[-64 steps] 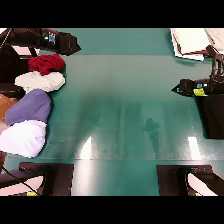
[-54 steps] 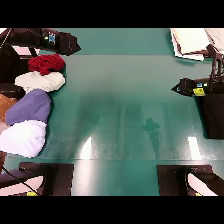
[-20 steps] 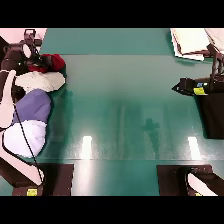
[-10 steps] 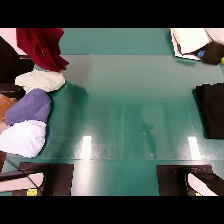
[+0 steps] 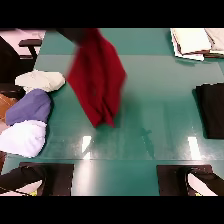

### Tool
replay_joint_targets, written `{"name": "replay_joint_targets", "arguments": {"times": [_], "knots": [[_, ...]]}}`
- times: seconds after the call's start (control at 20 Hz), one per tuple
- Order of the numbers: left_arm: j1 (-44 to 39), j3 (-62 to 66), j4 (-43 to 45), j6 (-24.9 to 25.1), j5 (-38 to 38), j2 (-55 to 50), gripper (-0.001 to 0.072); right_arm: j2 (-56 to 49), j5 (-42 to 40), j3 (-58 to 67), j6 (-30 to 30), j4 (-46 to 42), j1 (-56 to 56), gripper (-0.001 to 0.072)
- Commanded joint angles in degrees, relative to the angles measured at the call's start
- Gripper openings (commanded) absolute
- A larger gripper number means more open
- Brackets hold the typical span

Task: Fold the shirts.

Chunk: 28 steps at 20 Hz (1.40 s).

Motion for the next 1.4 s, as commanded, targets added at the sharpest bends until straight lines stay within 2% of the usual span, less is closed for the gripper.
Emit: {"name": "replay_joint_targets", "arguments": {"times": [0.0,0.05,0.15,0.3,0.4,0.55,0.65,0.85,1.05,1.15,1.35], "knots": [[-8.07,-6.86,-9.97,1.18,0.68,-4.28,0.0543,-0.02,1.57,1.07,0.0,-0.39,0.04,0.0015],[-8.37,-7.21,-10.8,1.22,0.79,-5.77,0.0577,-0.02,1.77,1.07,0.0,-0.37,0.04,0.0016],[-6.73,-7.19,-8.48,1.51,0.42,-6.93,0.0579,0.0,2.49,1.07,0.0,-0.37,0.04,0.0016],[2.21,-7.65,-3.28,-1.62,-2.29,-7.04,0.0579,-0.02,3.5,1.07,0.0,-0.35,0.04,0.0015],[9.35,-11.34,-4.74,-4.22,-3.32,-7.17,0.0579,-0.02,3.98,1.07,0.0,-0.35,0.04,0.0016],[15.63,-22.69,-12.11,-4.35,-4.15,-7.19,0.0579,-0.02,4.22,0.94,0.02,-0.35,0.04,0.0015],[16.13,-32.02,-15.37,-1.36,-4.2,-7.17,0.0579,-0.02,4.74,0.94,0.02,-0.37,0.04,0.0015],[15.98,-44.61,-17.79,-1.36,-4.52,-6.95,0.058,-0.11,6.99,0.94,0.02,-0.39,0.04,0.0015],[15.96,-52.63,-20.15,0.37,-4.26,-6.21,0.058,-0.13,7.72,0.94,0.02,-0.37,0.04,0.0015],[15.96,-56.74,-24.04,2.32,-4.04,-6.21,0.058,-0.13,7.8,0.7,0.02,-0.37,0.04,0.0016],[15.96,-60.59,-29.31,6.12,-3.61,-6.23,0.0579,-0.11,8.72,-5.95,1.27,-0.35,0.04,0.0015]]}}
